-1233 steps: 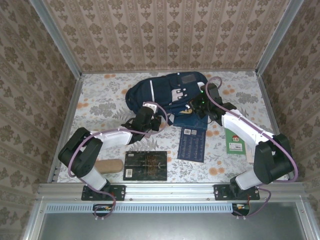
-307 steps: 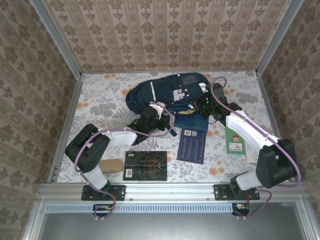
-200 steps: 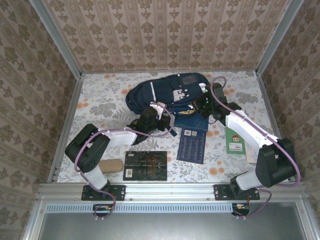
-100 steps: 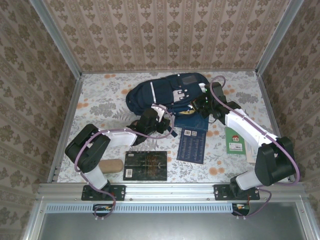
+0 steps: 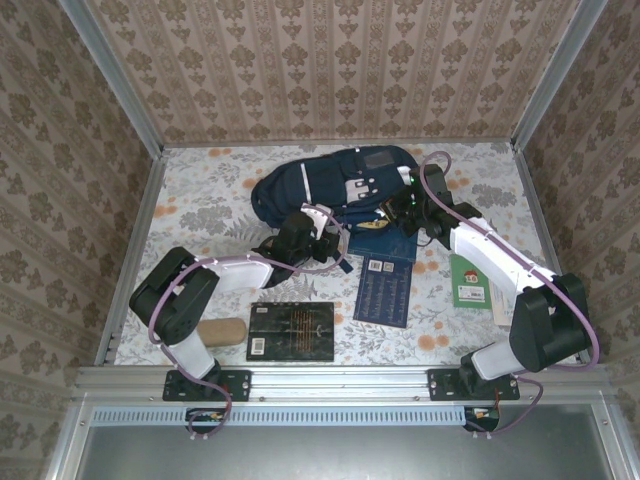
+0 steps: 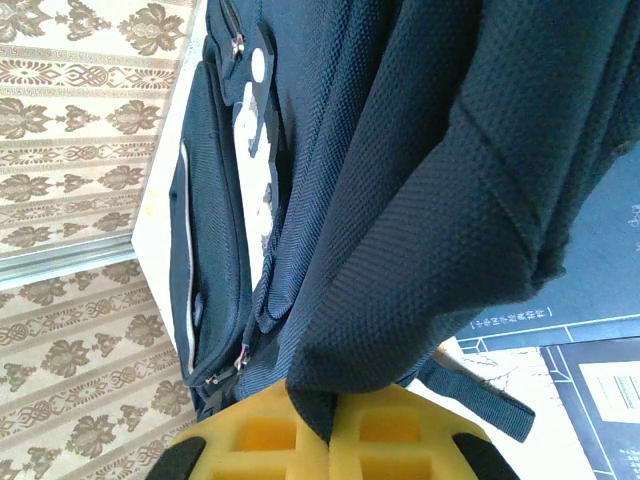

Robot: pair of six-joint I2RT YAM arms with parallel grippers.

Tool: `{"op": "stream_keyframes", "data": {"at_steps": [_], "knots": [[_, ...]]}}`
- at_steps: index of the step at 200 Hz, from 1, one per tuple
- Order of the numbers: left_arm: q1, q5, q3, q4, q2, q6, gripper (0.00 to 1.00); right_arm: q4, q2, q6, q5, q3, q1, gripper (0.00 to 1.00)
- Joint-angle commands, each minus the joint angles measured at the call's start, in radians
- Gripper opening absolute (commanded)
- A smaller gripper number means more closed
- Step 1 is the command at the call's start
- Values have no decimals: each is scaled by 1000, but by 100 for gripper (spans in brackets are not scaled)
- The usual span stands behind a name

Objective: Pack the student bag

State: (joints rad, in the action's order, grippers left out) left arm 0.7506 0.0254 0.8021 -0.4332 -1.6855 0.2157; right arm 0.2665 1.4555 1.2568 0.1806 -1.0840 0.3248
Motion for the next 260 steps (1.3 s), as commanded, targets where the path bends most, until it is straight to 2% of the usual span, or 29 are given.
{"op": "stream_keyframes", "data": {"at_steps": [1,54,142,204,221,260], "knots": [[-14,-13,33,-11,39,16,44,-4,-4,9,54,-37,4,2],[-29,-25,30,-65,63,79,44,-4,-6,9,54,-30,5,2],[-23,-46,37,-80,95,90,43,-9,0,12,54,-27,10,2],[-10,-68,70,-79,46,86,41,-10,-1,13,54,-28,11,2],[-8,-77,91,-87,21,89,36,-9,0,13,54,-28,11,2],[4,-71,130,-87,-26,94,36,-7,-1,12,56,-34,12,2]]}}
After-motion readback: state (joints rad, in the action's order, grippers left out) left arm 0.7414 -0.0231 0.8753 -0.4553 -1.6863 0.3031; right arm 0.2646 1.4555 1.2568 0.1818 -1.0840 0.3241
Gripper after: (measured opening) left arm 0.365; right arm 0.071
